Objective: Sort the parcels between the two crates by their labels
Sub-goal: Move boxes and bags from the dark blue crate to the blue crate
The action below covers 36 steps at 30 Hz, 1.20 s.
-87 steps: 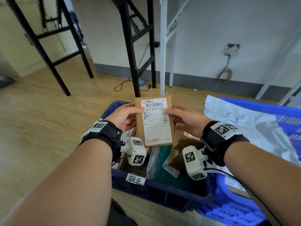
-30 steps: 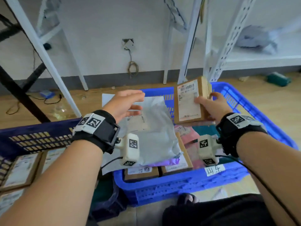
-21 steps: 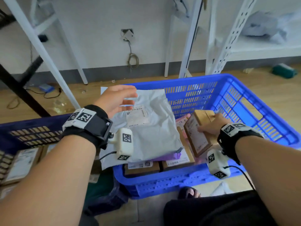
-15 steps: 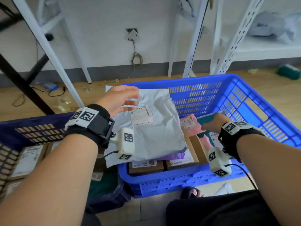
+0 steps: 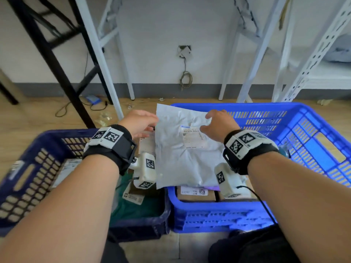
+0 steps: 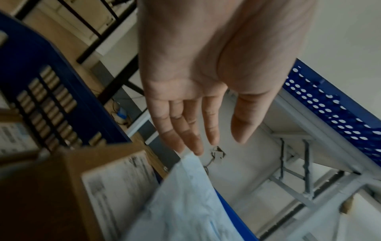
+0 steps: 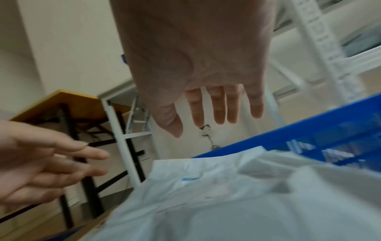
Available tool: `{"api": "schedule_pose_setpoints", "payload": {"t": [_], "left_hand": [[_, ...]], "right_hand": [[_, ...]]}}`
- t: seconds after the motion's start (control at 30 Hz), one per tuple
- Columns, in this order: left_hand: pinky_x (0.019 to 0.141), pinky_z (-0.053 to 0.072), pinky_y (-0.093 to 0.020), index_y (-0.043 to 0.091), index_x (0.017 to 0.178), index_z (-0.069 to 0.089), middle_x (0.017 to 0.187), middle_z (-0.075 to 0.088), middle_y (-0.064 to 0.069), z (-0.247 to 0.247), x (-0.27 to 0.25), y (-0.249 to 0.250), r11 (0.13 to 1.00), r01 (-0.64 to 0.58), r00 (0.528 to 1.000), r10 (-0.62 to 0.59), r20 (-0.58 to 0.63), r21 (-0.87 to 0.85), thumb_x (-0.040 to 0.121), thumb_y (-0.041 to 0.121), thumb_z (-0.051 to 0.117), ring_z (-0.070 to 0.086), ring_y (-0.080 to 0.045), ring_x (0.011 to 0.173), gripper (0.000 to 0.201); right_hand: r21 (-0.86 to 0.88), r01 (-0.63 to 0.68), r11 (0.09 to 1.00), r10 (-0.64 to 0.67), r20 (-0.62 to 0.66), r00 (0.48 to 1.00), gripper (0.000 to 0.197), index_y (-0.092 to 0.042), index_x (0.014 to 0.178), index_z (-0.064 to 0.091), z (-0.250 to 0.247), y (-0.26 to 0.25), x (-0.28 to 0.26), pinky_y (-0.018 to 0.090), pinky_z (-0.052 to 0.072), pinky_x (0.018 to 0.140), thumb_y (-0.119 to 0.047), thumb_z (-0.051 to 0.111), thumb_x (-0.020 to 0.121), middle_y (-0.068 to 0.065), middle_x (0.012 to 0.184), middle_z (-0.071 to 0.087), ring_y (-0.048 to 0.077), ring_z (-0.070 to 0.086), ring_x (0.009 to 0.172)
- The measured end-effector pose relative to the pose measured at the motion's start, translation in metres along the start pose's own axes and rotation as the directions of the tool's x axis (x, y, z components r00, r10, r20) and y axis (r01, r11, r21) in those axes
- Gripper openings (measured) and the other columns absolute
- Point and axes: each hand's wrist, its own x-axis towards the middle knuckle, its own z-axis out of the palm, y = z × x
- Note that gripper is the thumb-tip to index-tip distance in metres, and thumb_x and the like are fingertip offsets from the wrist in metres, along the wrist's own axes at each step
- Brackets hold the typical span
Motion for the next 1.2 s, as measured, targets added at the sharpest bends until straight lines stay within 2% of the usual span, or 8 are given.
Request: {"api": "schedule_pose_setpoints", "payload": {"t": [0.13,0.3,0.47,0.6,0.73,0.87,0.97,1.2], "left_hand": [[0.093,0.052,-0.038,0.02,0.12,0.063,0.118,0.063,-0.002,-0.035,-0.006,-0.012,0.982,-0.005,0.998,0.016,-0.056,0.19,0.089,0.024,0.064,0.061,-0.018,0.105,0.031],[0.087,0.052,-0.035,0.016,0.132,0.056,0.129,0.055,-0.004,-0.08,-0.016,-0.033,0.921,0.077,0.992,-0.033,-0.12,0.382,0.092,0.024,0.059,0.055,-0.022,0.115,0.041],[0.095,0.051,-0.04,0.004,0.116,0.065,0.113,0.064,-0.013,-0.141,-0.013,-0.069,0.836,0.246,0.966,-0.168,-0.199,0.49,0.092,0.024,0.057,0.059,-0.03,0.108,0.032],[0.055,0.045,-0.027,0.009,0.087,0.067,0.072,0.062,-0.004,-0.196,0.002,-0.124,0.704,0.404,0.91,-0.247,-0.332,0.585,0.088,0.032,0.06,0.061,-0.022,0.067,0.024],[0.061,0.049,-0.029,0.01,0.074,0.065,0.074,0.065,-0.009,-0.228,0.015,-0.173,0.573,0.548,0.836,-0.358,-0.415,0.609,0.08,0.031,0.067,0.061,-0.023,0.068,0.022],[0.088,0.053,-0.039,0.007,0.101,0.067,0.105,0.068,-0.012,-0.236,0.03,-0.207,0.522,0.62,0.783,-0.452,-0.426,0.586,0.076,0.039,0.074,0.065,-0.028,0.092,0.041],[0.102,0.044,-0.041,0.008,0.138,0.045,0.141,0.048,-0.014,-0.234,0.038,-0.229,0.443,0.657,0.74,-0.532,-0.411,0.61,0.078,0.045,0.072,0.052,-0.031,0.122,0.076],[0.108,0.036,-0.033,0.004,0.146,0.035,0.149,0.037,-0.012,-0.223,0.062,-0.294,0.432,0.661,0.687,-0.677,-0.264,0.614,0.091,0.035,0.062,0.041,-0.028,0.134,0.069]], "right_hand": [[0.005,0.126,0.992,-0.126,0.035,0.991,0.049,-0.017,0.132,0.049,0.021,-0.053,-0.003,0.04,0.043,0.099,-0.035,0.059,0.087,0.011,0.134,0.042,0.031,0.044,0.123],[-0.024,0.256,0.966,-0.253,0.077,0.964,0.046,-0.018,0.13,0.051,0.046,-0.104,-0.005,0.041,0.042,0.099,-0.036,0.057,0.088,0.011,0.133,0.044,0.03,0.044,0.121],[-0.004,0.353,0.936,-0.348,0.145,0.926,0.039,-0.019,0.12,0.055,0.075,-0.157,-0.009,0.04,0.044,0.095,-0.035,0.054,0.084,0.01,0.122,0.05,0.03,0.046,0.117],[0.009,0.427,0.904,-0.417,0.231,0.879,0.039,-0.026,0.115,0.054,0.103,-0.198,-0.013,0.041,0.047,0.089,-0.04,0.059,0.079,0.004,0.115,0.05,0.026,0.048,0.11],[0.048,0.476,0.878,-0.47,0.279,0.838,0.05,-0.021,0.129,0.049,0.135,-0.23,-0.015,0.039,0.044,0.094,-0.036,0.062,0.083,0.007,0.126,0.047,0.027,0.046,0.117],[0.039,0.528,0.848,-0.502,0.375,0.779,0.05,-0.019,0.131,0.045,0.171,-0.252,-0.015,0.039,0.042,0.092,-0.034,0.058,0.085,0.009,0.127,0.044,0.03,0.047,0.116],[0.033,0.541,0.84,-0.498,0.441,0.747,0.051,-0.021,0.133,0.045,0.197,-0.258,-0.014,0.038,0.042,0.092,-0.033,0.058,0.085,0.009,0.129,0.044,0.029,0.046,0.118],[0.078,0.517,0.852,-0.477,0.52,0.708,0.05,-0.021,0.132,0.048,0.239,-0.256,-0.007,0.035,0.044,0.093,-0.033,0.06,0.085,0.006,0.131,0.046,0.023,0.049,0.113]]}}
